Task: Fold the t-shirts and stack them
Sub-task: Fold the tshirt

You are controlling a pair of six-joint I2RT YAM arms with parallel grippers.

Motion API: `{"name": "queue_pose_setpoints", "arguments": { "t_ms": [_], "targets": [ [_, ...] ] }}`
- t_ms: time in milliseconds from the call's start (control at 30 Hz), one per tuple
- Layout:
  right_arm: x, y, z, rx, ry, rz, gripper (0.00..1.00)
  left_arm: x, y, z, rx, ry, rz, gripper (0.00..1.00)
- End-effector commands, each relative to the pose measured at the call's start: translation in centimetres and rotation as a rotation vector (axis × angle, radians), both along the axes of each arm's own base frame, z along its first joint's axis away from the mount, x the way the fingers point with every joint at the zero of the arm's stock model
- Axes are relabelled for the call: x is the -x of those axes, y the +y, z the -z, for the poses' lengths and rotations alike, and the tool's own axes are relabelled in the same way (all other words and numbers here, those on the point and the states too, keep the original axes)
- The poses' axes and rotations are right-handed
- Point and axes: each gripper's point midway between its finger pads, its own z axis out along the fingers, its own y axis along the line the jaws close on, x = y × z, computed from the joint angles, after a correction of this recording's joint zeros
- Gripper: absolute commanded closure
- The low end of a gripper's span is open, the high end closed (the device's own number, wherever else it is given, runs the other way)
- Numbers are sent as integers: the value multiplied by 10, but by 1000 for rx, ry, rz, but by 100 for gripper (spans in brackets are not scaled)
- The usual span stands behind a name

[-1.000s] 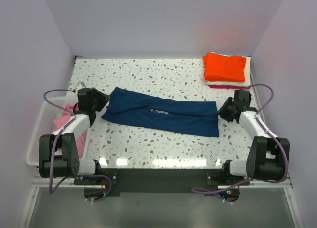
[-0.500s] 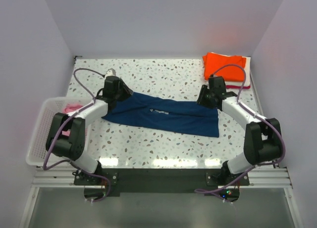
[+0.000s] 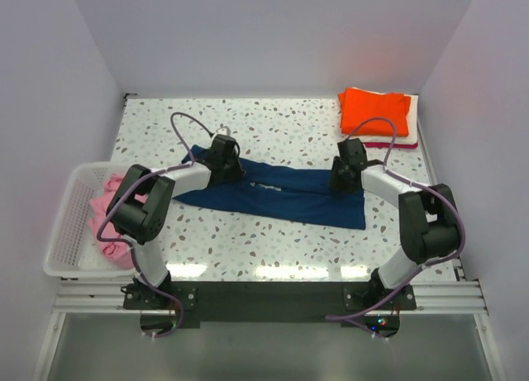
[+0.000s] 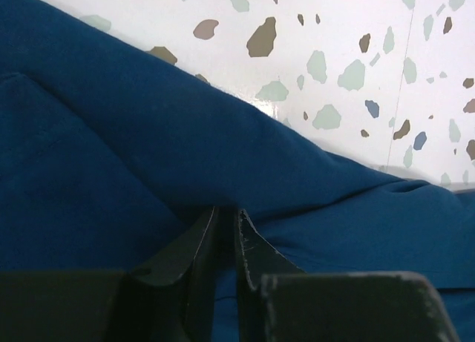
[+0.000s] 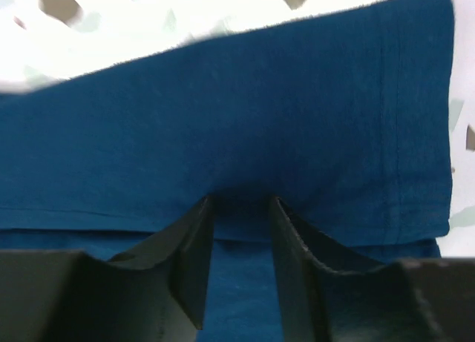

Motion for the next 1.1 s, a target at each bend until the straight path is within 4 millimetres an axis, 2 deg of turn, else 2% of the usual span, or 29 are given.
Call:
{"name": "queue_pose_setpoints", "arguments": {
  "t_ms": [0, 67, 267, 467, 633, 733, 767, 867, 1033, 1067],
  "targets": [
    [5, -5, 5, 30, -9, 23, 63, -6, -4, -14, -49, -49, 5, 82],
    [10, -9, 3, 38, -10, 37, 72, -2, -3, -17, -54, -53, 6, 84],
    [12, -16, -12, 50, -45, 71, 83, 9, -4, -21, -57, -61, 19, 92],
    [13, -15, -22, 38, -66, 70, 87, 16, -5, -23, -51, -65, 28, 100],
    [14, -16, -26, 39, -74, 72, 87, 18, -6, -30, -41, -78, 30, 100],
    [17, -19, -21, 54, -59, 77, 80, 19, -9, -34, -35, -87, 39, 100],
    [17, -23, -21, 68, -61, 93, 69, 19, -11, -36, -33, -90, 44, 100],
    [18, -41, -21, 125, -47, 152, 57, 20, -11, -35, -42, -89, 43, 100],
    [18, -72, -26, 133, -52, 249, 50, 18, -12, -36, -42, -89, 45, 100],
    [17, -76, -27, 135, -55, 258, 49, 18, -12, -35, -47, -89, 44, 93]
  ]
}}
